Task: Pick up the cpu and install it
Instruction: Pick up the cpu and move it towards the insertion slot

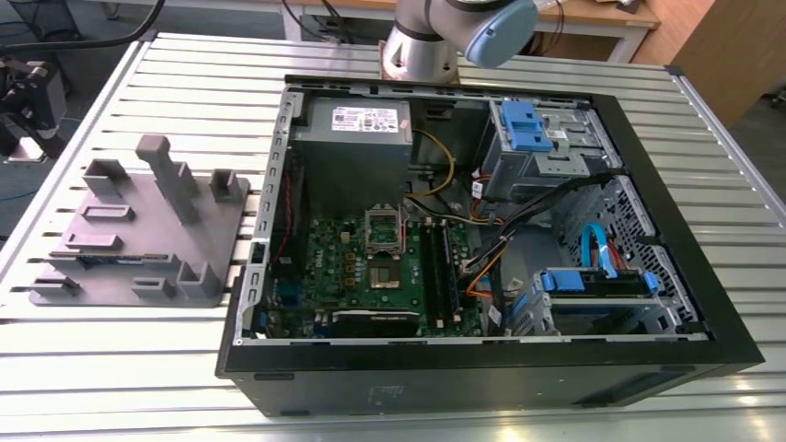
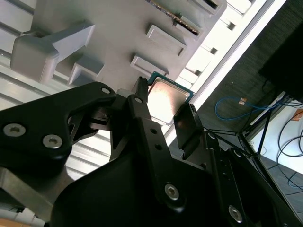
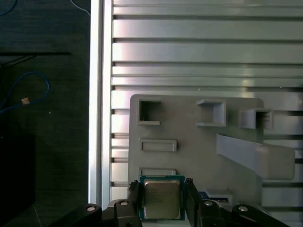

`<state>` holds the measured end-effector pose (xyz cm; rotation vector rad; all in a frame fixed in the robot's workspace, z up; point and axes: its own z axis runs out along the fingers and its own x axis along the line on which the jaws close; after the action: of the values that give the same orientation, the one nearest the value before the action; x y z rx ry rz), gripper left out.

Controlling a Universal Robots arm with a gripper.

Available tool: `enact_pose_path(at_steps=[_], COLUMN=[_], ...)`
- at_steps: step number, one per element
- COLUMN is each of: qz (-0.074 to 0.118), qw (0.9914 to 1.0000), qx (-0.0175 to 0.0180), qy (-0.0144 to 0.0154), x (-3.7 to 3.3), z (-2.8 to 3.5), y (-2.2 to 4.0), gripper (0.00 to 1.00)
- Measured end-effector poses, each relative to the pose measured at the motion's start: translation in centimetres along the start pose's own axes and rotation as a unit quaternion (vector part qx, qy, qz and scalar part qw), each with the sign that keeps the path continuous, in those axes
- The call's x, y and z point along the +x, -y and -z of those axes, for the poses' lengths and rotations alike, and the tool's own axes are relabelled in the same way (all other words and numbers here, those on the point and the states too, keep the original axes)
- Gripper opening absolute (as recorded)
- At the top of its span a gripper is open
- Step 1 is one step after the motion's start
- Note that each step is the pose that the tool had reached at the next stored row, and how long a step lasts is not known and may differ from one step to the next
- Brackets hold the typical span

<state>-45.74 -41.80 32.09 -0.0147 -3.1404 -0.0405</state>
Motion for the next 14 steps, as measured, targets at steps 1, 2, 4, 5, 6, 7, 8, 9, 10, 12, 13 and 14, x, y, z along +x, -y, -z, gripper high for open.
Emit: enact_pose_path(at_steps=[1, 2, 4, 5, 6, 7, 8, 9, 10, 12, 13, 14], qz=[0.0, 0.0, 0.0, 0.0, 0.0, 0.0, 0.0, 0.0, 0.0, 0.0, 0.0, 0.0], qw=[1.0, 1.0, 1.0, 1.0, 1.0, 1.0, 1.0, 1.0, 1.0, 1.0, 1.0, 1.0], qx=[0.0, 0.0, 0.0, 0.0, 0.0, 0.0, 0.0, 0.0, 0.0, 0.0, 0.0, 0.0], qy=[0.0, 0.0, 0.0, 0.0001, 0.0001, 0.0, 0.0, 0.0, 0.0, 0.0, 0.0, 0.0], x=[0.0, 0.0, 0.0, 0.0, 0.0, 0.0, 0.0, 0.0, 0.0, 0.0, 0.0, 0.0], z=[0.04, 0.08, 0.16, 0.19, 0.23, 0.27, 0.3, 0.33, 0.36, 0.41, 0.44, 0.47], y=[0.0, 0.0, 0.0, 0.0, -0.01, -0.01, -0.01, -0.01, -0.01, -0.01, -0.01, -0.01], gripper=[0.47, 0.47, 0.47, 0.47, 0.47, 0.47, 0.47, 0.47, 0.47, 0.47, 0.47, 0.47])
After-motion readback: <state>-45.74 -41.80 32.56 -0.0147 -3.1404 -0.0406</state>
